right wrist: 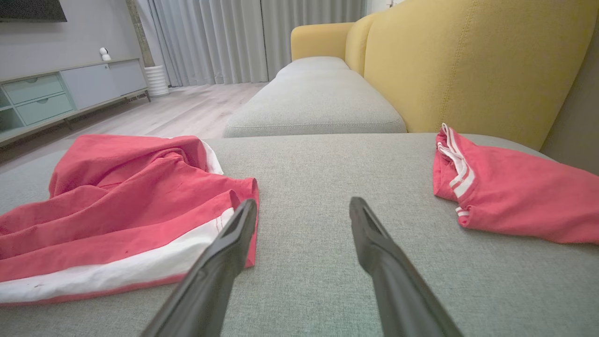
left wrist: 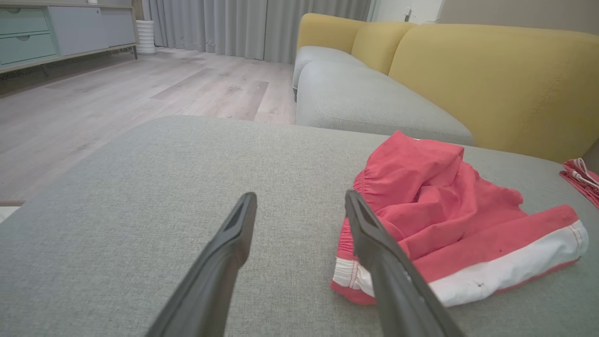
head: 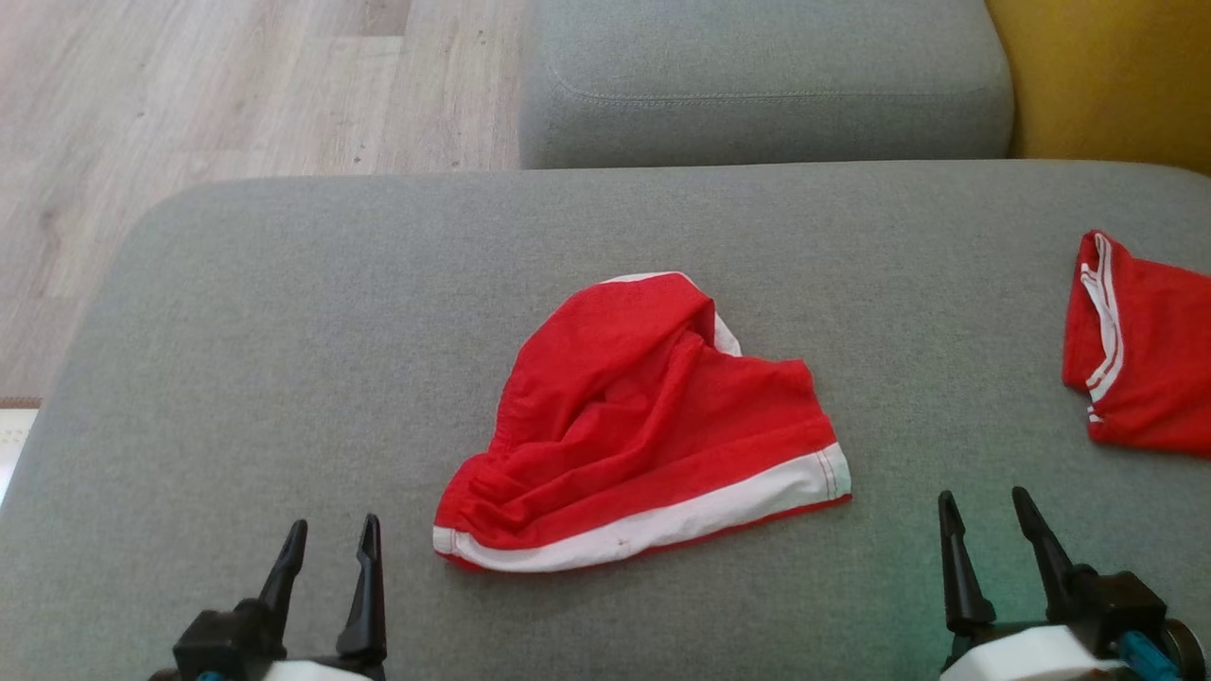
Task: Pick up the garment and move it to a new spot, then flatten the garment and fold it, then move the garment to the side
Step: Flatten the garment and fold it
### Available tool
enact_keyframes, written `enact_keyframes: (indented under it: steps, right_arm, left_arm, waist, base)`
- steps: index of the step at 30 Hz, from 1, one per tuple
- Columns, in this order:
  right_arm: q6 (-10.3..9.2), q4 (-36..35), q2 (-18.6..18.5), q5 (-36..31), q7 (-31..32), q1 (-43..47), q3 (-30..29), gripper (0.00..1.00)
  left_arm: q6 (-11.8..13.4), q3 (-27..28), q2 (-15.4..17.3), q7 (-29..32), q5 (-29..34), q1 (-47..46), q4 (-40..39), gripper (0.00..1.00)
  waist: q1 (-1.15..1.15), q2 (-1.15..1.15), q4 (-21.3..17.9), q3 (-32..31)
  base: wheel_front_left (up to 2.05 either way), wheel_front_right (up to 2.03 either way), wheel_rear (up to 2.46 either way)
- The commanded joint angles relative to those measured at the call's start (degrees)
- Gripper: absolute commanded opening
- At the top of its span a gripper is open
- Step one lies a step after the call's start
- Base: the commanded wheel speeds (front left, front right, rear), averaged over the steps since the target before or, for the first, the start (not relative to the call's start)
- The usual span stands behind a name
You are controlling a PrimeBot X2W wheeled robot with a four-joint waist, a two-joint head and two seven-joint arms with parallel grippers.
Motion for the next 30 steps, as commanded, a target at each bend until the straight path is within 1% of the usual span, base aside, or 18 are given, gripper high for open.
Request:
enact_keyframes:
  steps: [1, 5, 8, 10, 13, 14, 15, 19, 21, 24, 30]
  right_arm:
    - [0.39, -1.59, -0.49, 0.12, -0.62, -1.74, 1.66, 1.0]
    - [0.39, -1.33, -0.49, -0.79, -0.57, -2.61, 3.81, 1.0]
    - [0.39, -1.66, -0.74, -1.21, 2.78, -4.74, 7.13, 1.0]
    - [0.39, -2.12, -2.39, 0.02, 6.89, -6.44, 10.59, 1.0]
    - [0.39, -2.52, -6.92, 3.32, 14.4, -9.15, 16.24, 1.0]
    - [0.39, -2.62, -8.44, 4.32, 16.64, -10.13, 17.45, 1.0]
    - [0.39, -2.62, -8.44, 4.32, 16.64, -10.13, 17.45, 1.0]
    - [0.39, -2.47, -12.87, 8.02, 23.41, -13.65, 20.48, 1.0]
    - [0.39, -2.09, -14.38, 9.74, 25.5, -14.97, 21.62, 1.0]
    - [0.39, -1.3, -16.14, 11.8, 27.03, -16.85, 23.39, 1.0]
    - [0.39, 0.71, -18.08, 14.22, 28.49, -19.71, 25.28, 1.0]
  left_arm:
    - [-0.51, 2.24, -0.38, -0.7, 0.5, -2.18, -1.17, 1.0]
    - [-1.16, 1.03, -0.43, -0.7, 0.3, -2.3, 1.14, 1.0]
    - [-0.97, -0.09, -0.43, 0.28, 0.37, -3.48, 3.92, 1.0]
    - [-1.45, -1.1, -0.14, 3.29, 0.55, -4.86, 4.64, 1.0]
    - [-2.57, -2.66, 0.99, 9.99, 0.42, -6.87, 4.52, 1.0]
    - [-2.97, -3.1, 1.44, 12.18, 0.2, -7.54, 4.35, 1.0]
    - [-2.97, -3.1, 1.44, 12.18, 0.2, -7.54, 4.35, 1.0]
    - [-4.05, -4.45, 3.51, 18.38, -0.2, -10.38, 3.64, 1.0]
    - [-4.28, -4.49, 4.0, 19.98, -0.81, -11.54, 3.14, 1.0]
    - [-4.62, -4.71, 4.93, 21.66, -1.54, -12.92, 2.71, 1.0]
    - [-5.38, -5.93, 6.6, 24.01, -4.55, -14.95, 2.64, 1.0]
  waist:
    - [0.0, 0.0, -0.11, 0.03]
    - [0.0, 0.0, -0.31, 0.29]
    - [0.0, 0.0, -0.27, 0.75]
    - [0.0, 0.0, -0.07, 1.28]
    - [0.0, 0.0, 0.45, 2.6]
    - [0.0, 0.0, 0.67, 3.12]
    - [0.0, 0.0, 0.67, 3.12]
    - [0.0, 0.0, 1.66, 5.11]
    - [0.0, 0.0, 2.09, 5.96]
    - [0.0, 0.0, 2.55, 7.14]
    - [0.0, 0.0, 2.95, 9.02]
  base:
    - [0.0, 0.0, 0.0]
    - [0.0, 0.0, 0.0]
    - [0.0, 0.0, 0.0]
    - [0.0, 0.0, 0.0]
    - [0.0, 0.0, 0.0]
    - [0.0, 0.0, 0.0]
    - [0.0, 0.0, 0.0]
    - [0.0, 0.0, 0.0]
    - [0.0, 0.0, 0.0]
    - [0.0, 0.0, 0.0]
    - [0.0, 0.0, 0.0]
